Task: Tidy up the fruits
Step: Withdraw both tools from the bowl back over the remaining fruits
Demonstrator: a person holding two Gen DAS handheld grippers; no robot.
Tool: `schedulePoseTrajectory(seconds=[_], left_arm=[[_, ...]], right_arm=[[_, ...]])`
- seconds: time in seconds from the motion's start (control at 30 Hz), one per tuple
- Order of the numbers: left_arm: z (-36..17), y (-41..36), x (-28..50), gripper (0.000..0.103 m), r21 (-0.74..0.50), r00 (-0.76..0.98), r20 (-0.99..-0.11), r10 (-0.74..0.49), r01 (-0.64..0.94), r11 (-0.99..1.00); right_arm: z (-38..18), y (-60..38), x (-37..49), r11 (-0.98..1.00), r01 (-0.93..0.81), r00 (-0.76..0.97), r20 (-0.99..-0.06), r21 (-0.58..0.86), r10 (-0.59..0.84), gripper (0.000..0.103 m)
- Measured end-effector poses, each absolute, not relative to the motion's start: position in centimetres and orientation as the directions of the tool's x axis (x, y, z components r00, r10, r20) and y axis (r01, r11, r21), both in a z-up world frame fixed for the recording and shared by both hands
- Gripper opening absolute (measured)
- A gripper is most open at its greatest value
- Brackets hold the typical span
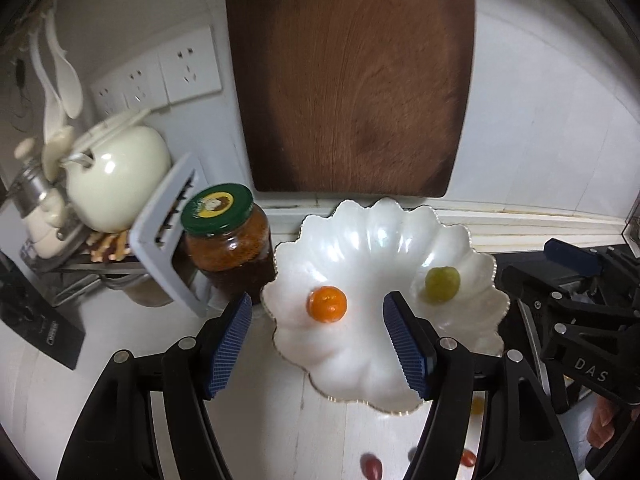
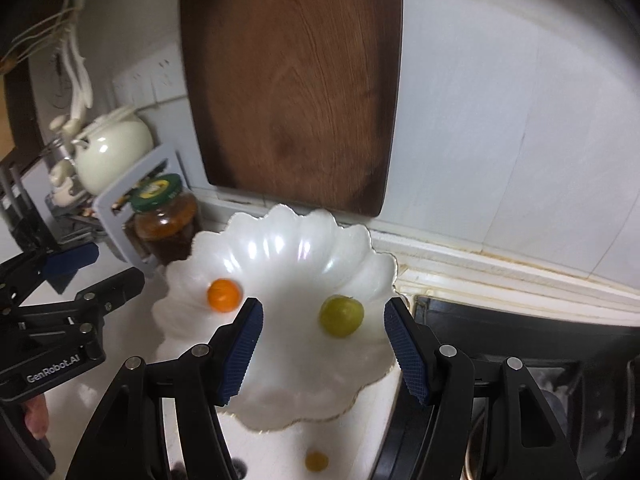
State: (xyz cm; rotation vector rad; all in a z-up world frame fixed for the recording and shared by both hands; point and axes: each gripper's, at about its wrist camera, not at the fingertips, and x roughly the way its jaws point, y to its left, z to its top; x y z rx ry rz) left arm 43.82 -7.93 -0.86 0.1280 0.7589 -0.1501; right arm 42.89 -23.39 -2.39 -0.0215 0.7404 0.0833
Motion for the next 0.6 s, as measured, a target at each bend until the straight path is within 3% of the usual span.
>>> schedulePoseTrajectory(seconds=[0.6], left_arm=[[1.8,-5.8,33.5,0.069,0.089,0.768,-0.629,-0.121,0.225,0.97]], right_arm=[[1.0,-21.3,31.6,0.995,-0.092,0.814,-0.578,-0.025,0.061,0.064]])
